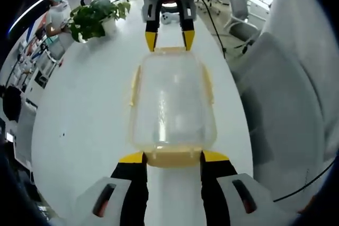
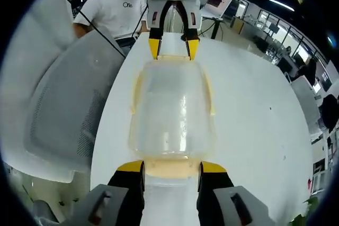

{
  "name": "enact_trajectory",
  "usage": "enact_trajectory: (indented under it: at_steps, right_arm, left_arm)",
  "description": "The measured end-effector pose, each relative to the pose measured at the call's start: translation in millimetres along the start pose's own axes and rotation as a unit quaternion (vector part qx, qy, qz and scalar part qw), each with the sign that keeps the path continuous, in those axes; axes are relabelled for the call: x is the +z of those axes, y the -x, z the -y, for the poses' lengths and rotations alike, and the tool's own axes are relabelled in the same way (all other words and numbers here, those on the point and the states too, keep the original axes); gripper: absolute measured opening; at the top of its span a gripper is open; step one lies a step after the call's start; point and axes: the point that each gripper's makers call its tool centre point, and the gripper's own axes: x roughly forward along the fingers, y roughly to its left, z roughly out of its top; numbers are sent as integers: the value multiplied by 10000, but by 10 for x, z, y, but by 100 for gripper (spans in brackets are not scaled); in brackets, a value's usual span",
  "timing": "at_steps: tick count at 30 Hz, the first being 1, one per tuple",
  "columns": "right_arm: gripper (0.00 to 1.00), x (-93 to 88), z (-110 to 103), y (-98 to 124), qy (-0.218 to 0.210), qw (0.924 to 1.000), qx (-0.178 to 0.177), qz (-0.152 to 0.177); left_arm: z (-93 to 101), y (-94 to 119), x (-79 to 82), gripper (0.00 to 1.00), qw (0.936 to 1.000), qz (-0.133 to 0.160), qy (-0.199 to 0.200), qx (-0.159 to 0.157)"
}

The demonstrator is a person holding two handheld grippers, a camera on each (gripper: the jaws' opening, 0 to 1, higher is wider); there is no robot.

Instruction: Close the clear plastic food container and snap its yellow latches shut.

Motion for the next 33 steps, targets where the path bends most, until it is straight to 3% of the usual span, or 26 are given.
enact_trajectory:
  at_steps: [33]
  right_arm:
    - [36, -380, -79, -13, -127, 9997, 165, -121]
  left_arm:
    - [46, -375, 161, 35, 9999, 33, -42, -150]
